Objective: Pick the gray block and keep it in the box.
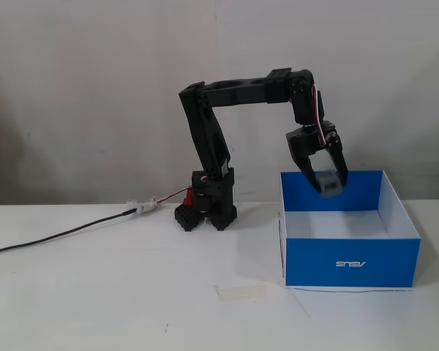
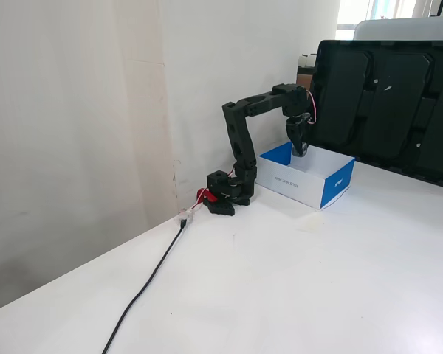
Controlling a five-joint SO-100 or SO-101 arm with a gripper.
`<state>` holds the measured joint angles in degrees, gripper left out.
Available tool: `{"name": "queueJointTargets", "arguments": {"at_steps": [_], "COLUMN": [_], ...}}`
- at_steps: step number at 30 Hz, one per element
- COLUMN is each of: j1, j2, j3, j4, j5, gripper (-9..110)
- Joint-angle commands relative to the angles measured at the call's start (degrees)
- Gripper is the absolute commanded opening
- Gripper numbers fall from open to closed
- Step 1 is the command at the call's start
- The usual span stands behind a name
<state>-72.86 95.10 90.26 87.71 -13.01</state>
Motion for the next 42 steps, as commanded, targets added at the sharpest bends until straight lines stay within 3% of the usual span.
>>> {"name": "queueJointTargets", "arguments": {"at_steps": [1, 5, 9, 16, 20, 31, 35, 38, 42], "j1": [0.09, 0.26, 5.19, 18.37, 32.78, 66.62, 71.81, 70.4, 70.75], "j2": [0.53, 0.62, 2.37, 10.72, 16.79, 48.16, 52.12, 59.68, 56.95], "j3": [-3.6, -3.16, -4.75, -6.24, -5.89, 24.52, 36.65, 47.02, 54.32], "j4": [-0.18, -0.79, -0.18, 1.93, 2.02, -14.94, -24.96, -32.87, -39.99], "j5": [0.0, 0.35, 0.53, 0.26, -0.62, -4.04, 1.49, 2.81, 4.83], "gripper": [25, 28, 0, 0, 0, 0, 0, 0, 0]}}
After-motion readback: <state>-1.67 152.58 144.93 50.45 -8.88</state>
